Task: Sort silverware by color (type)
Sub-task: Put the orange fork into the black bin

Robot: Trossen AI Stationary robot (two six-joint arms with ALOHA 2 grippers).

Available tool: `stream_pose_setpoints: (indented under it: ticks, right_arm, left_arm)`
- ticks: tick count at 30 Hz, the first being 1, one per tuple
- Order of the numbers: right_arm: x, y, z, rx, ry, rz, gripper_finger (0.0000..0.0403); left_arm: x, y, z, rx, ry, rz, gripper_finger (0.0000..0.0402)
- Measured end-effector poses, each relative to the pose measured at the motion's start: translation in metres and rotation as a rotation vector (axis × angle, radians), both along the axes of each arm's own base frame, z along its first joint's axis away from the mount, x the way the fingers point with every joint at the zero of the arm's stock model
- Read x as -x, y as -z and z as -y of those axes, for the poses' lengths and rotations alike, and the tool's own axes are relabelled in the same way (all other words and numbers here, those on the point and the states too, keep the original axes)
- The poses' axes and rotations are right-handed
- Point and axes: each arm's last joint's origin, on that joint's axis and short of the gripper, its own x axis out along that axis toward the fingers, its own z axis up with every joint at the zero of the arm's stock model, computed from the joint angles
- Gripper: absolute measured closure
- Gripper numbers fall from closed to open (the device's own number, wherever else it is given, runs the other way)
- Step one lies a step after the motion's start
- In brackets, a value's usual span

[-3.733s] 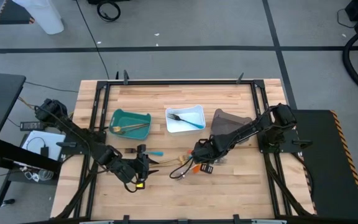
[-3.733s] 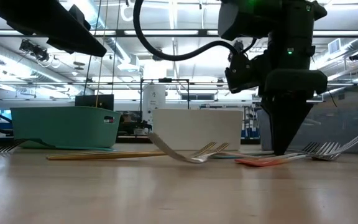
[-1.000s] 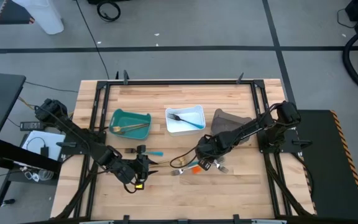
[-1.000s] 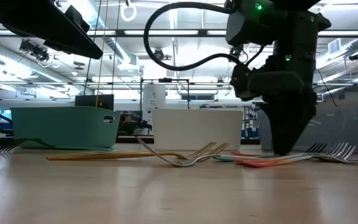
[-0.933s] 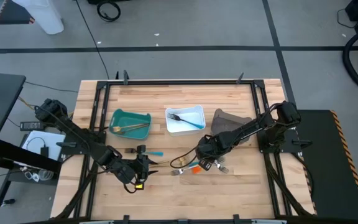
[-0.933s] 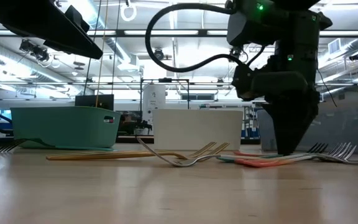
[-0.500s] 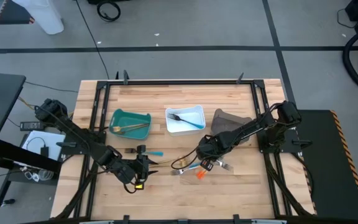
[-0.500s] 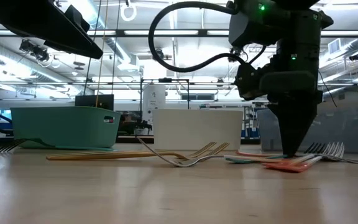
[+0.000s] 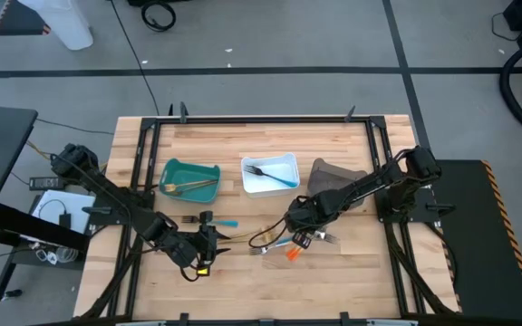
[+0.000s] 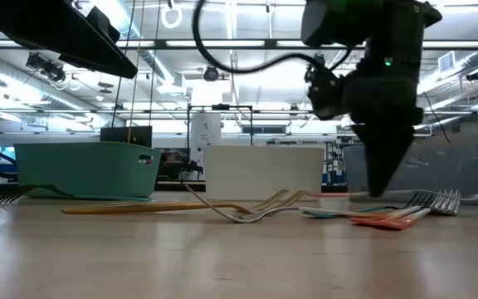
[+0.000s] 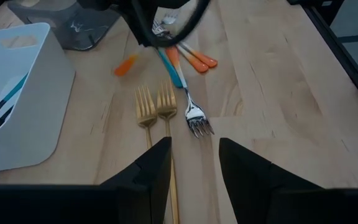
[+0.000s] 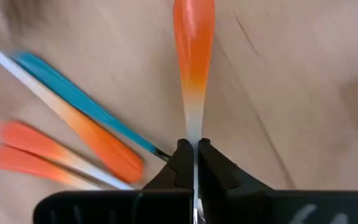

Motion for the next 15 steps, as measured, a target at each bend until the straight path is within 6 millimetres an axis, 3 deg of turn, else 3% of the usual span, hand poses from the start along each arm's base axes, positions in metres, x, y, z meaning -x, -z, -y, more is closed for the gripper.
stream_pose_setpoints:
  ticks: [15]
  right_arm:
    - [-0.0036,-0.0025,-0.0010,0.005,-0.010,0.035,0.0389]
  left_arm:
    - [0.0007,0.0010,-0.0005,-0.008,-0.001,-0.011,0.0257]
